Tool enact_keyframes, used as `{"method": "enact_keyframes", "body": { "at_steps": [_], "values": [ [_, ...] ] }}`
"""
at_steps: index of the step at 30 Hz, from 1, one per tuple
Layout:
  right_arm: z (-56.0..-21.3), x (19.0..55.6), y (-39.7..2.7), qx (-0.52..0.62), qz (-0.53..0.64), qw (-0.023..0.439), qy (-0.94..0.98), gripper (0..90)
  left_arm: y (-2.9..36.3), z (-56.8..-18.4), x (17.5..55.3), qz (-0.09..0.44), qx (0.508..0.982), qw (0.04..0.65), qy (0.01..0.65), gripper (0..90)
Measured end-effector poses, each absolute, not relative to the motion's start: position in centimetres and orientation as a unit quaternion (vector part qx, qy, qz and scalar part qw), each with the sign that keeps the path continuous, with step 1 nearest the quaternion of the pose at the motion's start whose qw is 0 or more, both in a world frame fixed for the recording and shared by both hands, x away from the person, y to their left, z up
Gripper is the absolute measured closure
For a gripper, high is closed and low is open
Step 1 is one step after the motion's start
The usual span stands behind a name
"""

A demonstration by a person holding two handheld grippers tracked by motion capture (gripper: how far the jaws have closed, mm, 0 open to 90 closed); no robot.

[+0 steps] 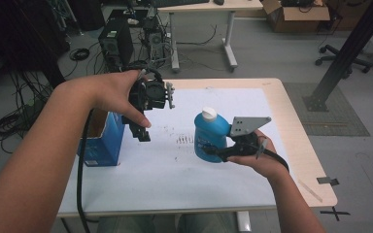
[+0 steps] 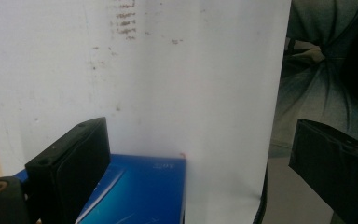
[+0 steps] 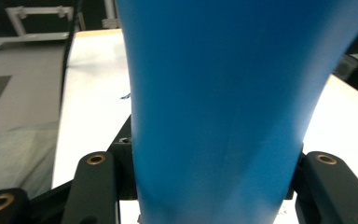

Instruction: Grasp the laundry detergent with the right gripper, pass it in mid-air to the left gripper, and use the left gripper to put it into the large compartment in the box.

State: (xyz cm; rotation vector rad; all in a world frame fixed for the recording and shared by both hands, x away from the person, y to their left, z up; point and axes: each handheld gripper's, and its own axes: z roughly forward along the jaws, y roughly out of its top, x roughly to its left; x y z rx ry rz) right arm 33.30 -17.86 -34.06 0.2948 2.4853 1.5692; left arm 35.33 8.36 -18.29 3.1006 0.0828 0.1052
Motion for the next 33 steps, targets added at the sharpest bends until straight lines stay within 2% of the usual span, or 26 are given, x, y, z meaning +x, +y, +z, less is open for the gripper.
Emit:
{"method": "enact_keyframes", "body": {
  "at_steps": [15, 33],
  "values": [
    [-35.1, 33.6, -16.4, 0.04, 0.542, 0.03, 0.839, 44.8, 7.5, -18.4, 35.0, 0.025, 0.999, 0.021, 0.01, 5.4],
    [-35.9, 34.1, -14.2, 0.021, 0.551, 0.016, 0.834, 44.8, 6.4, -18.7, 34.8, 0.017, 1.0, 0.02, -0.006, 5.3]
  ]
}}
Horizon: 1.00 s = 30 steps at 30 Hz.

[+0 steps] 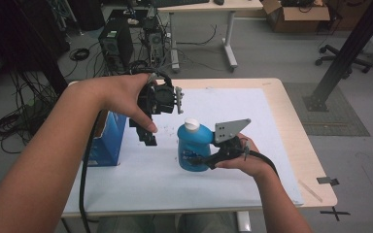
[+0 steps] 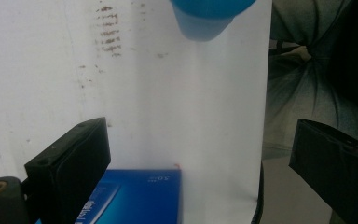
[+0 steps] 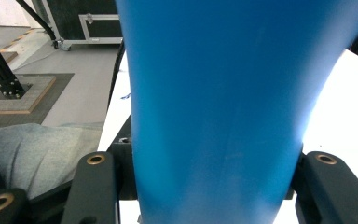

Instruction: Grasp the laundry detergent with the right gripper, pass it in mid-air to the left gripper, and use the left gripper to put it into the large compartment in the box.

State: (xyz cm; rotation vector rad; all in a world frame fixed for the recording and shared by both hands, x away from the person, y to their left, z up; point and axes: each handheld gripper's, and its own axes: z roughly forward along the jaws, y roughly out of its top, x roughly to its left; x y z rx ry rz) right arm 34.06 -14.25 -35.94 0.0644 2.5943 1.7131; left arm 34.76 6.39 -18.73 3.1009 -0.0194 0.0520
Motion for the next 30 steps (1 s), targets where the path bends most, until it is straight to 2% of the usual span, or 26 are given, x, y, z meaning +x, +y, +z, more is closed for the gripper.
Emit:
{"method": "enact_keyframes", "body": {
  "at_steps": [14, 30],
  "values": [
    [-36.3, 34.3, -12.7, 0.015, 0.554, 0.015, 0.832, 44.8, 5.2, -19.8, 34.4, 0.011, 1.0, 0.015, -0.016, 5.3],
    [-37.4, 34.3, -10.3, 0.002, 0.555, 0.009, 0.832, 44.8, 5.5, -21.2, 33.7, 0.014, 1.0, 0.007, -0.015, 5.3]
  ]
}}
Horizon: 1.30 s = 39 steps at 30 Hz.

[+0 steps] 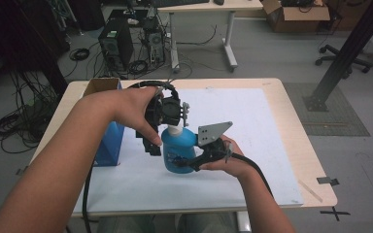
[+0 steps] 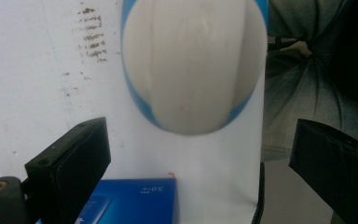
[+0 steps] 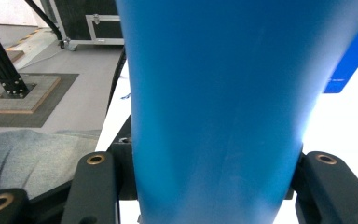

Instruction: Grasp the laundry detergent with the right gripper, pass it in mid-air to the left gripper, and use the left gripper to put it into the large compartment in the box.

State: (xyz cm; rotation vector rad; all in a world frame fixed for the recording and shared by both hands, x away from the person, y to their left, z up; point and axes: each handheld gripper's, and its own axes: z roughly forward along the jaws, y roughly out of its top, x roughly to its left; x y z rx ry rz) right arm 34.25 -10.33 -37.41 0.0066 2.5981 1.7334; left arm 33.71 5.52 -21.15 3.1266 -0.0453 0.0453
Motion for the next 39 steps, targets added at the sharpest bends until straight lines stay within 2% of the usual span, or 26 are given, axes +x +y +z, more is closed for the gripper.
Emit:
{"method": "enact_keyframes", "body": {
  "at_steps": [39],
  "values": [
    [-38.0, 33.9, -7.6, -0.016, 0.554, 0.006, 0.832, 44.8, 4.2, -23.2, 33.2, 0.023, 1.0, 0.0, -0.02, 4.9]
  ]
}}
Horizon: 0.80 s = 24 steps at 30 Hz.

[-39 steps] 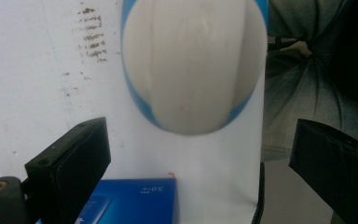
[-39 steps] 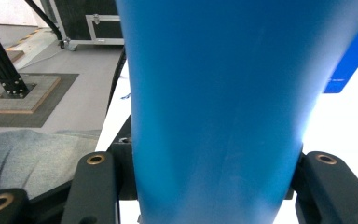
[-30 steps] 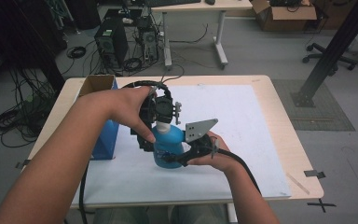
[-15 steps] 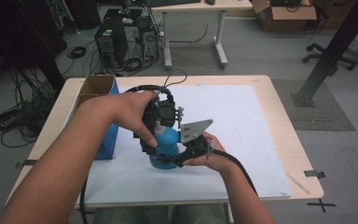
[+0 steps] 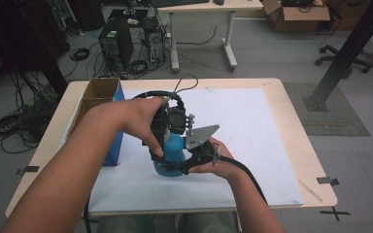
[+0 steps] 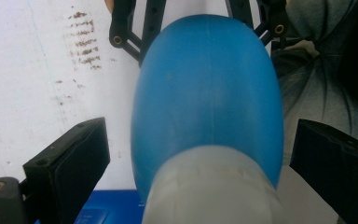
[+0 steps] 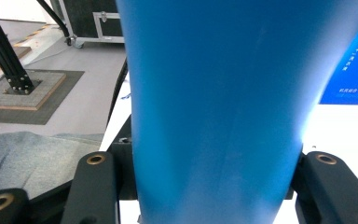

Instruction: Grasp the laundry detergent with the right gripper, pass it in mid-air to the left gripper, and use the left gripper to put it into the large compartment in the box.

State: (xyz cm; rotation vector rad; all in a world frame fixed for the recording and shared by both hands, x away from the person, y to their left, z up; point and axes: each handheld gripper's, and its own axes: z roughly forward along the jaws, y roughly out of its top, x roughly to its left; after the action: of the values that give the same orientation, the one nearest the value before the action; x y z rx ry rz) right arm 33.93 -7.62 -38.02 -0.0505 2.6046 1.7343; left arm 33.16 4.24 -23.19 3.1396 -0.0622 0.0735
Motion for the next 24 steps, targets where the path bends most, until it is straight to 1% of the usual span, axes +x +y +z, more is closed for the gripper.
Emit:
{"method": "enact_keyframes", "body": {
  "at_steps": [9, 14, 17, 19, 20, 22, 24],
  "values": [
    [-37.76, 33.91, -7.68, -0.018, 0.556, 0.01, 0.831, 44.8, 4.27, -23.25, 33.22, 0.03, 0.999, -0.002, -0.015, 5.5],
    [-37.7, 33.86, -7.7, -0.018, 0.556, 0.01, 0.831, 44.8, 4.27, -23.25, 33.26, 0.027, 1.0, -0.003, -0.015, 9.4],
    [-37.52, 33.79, -7.75, -0.018, 0.556, 0.011, 0.831, 44.8, 4.22, -23.23, 33.23, 0.03, 0.999, -0.001, -0.013, 9.4],
    [-37.46, 33.77, -7.75, -0.021, 0.557, 0.013, 0.83, 44.8, 4.2, -23.21, 33.2, 0.029, 0.999, -0.002, -0.014, 11.1],
    [-37.41, 33.67, -7.76, -0.017, 0.558, 0.007, 0.829, 44.8, 4.21, -23.21, 33.18, 0.029, 0.999, -0.002, -0.015, 11.1],
    [-37.35, 33.73, -7.79, -0.02, 0.557, 0.013, 0.83, 44.8, 4.22, -23.15, 33.15, 0.029, 0.999, -0.002, -0.017, 13.1],
    [-37.33, 33.74, -7.78, -0.022, 0.558, 0.014, 0.83, 44.8, 4.25, -23.08, 33.12, 0.029, 0.999, 0.001, -0.016, 13.3]
  ]
}}
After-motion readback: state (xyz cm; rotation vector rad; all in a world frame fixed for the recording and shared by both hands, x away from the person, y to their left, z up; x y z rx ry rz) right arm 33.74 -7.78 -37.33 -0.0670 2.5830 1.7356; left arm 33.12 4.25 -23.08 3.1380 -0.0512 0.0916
